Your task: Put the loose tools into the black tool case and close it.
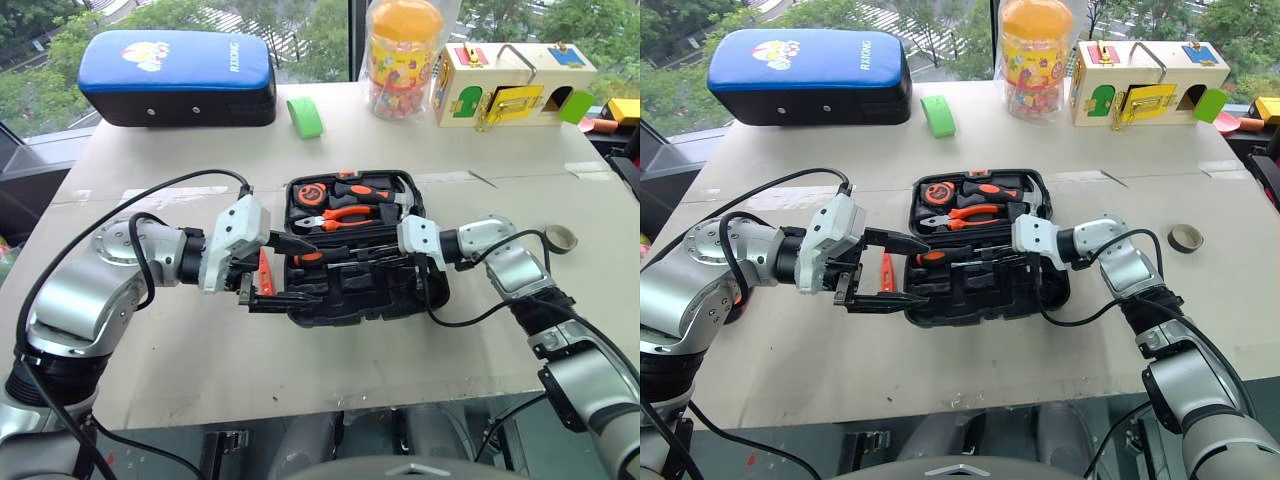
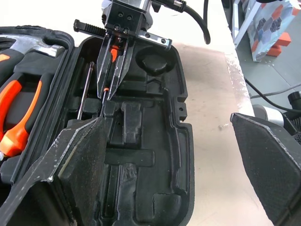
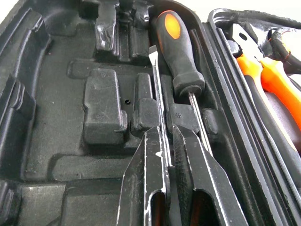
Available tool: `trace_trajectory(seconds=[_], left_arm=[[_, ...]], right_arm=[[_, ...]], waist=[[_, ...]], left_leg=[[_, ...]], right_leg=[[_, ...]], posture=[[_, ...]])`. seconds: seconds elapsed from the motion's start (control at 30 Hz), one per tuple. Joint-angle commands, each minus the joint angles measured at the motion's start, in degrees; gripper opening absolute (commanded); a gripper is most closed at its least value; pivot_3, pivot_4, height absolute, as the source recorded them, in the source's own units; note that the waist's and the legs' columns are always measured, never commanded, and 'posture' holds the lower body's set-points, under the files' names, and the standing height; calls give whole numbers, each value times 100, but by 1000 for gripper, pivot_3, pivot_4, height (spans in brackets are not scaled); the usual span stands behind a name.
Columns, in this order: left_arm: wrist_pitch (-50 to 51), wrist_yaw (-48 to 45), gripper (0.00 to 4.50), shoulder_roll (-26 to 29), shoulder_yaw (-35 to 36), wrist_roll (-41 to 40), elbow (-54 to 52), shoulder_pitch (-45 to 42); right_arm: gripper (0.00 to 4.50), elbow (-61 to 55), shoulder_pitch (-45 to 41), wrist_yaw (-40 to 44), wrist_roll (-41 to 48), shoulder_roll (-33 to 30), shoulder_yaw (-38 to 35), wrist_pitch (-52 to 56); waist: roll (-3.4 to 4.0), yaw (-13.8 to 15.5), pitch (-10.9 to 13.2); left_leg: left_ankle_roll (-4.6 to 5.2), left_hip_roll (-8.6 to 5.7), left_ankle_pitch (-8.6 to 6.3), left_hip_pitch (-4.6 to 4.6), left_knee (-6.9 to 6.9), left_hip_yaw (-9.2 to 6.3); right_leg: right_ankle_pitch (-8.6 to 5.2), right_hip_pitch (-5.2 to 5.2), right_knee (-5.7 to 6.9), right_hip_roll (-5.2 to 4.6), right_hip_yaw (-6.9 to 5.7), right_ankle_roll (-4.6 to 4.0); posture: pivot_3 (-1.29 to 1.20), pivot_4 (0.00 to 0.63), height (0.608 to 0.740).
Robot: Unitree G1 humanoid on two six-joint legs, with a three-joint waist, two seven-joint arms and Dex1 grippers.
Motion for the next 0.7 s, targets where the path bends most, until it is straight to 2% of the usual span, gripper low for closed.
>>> trace_trajectory(seconds=[0.03,0.13,0.3,0.33,0.37,0.4,0.47,0.5,0.63,0.7], left_arm=[[18,209,4500,49,340,-62,-73,197],[236,569,4500,50,970,-240,-215,739],[639,1226,4500,-259,2502,-484,-682,2249],[701,1327,4500,-372,2843,-518,-783,2615],[746,1437,4500,-530,3223,-532,-870,3002],[795,1539,4500,-689,3576,-557,-946,3347],[788,1761,4500,-1072,4274,-501,-1043,4036],[767,1888,4500,-1266,4561,-494,-1101,4324],[533,2178,4500,-2103,5437,-540,-1328,5453],[408,2202,4500,-2330,5560,-556,-1461,5826]], right_arm=[[28,-384,-3,67,533,104,-324,610],[28,-1210,-94,346,1246,12,-610,1354],[28,-2274,-208,635,1993,-352,-792,2492],[527,-2422,-246,681,2084,-419,-786,2657],[718,-2563,-284,746,2175,-481,-771,2787],[1327,-2674,-316,807,2250,-528,-761,2873],[1924,-2803,-390,862,2344,-537,-764,2926],[2503,-2840,-424,867,2386,-533,-779,2954],[4346,-2949,-566,903,2636,-544,-869,3118],[4484,-2983,-586,912,2702,-564,-884,3145]], waist=[[1,-7,1],[6,-29,6],[11,-25,10],[13,-26,10],[12,-6,10],[12,2,11],[12,-4,11],[11,-11,11],[6,78,8],[4,148,7]], left_leg=[[0,0,0,0,-1,0],[-1,1,0,-13,-10,2],[-1,2,-1,-14,-22,-5],[-1,2,-1,-15,-21,-7],[-1,1,-1,-15,-22,-4],[-1,1,-1,-14,-17,-11],[-1,2,-2,-13,-17,-11],[0,2,-2,-12,-19,-5],[0,2,-3,-10,-17,-4],[3,2,-5,-9,-16,-1]], right_leg=[[0,-1,1,0,3,0],[0,-17,2,1,7,-1],[0,-24,-5,0,9,-1],[0,-22,-14,0,9,-1],[0,-20,-16,-1,10,-1],[0,-16,-19,-4,13,-2],[1,-15,-21,-2,16,-4],[2,-12,-22,-2,25,-5],[3,-12,-24,-5,23,-6],[3,-9,-28,-6,24,-6]], posture=[[0,150,735],[0,150,735],[0,150,735],[0,150,735],[0,150,735],[0,150,735],[0,150,735],[0,150,735],[0,150,735],[0,150,735]])
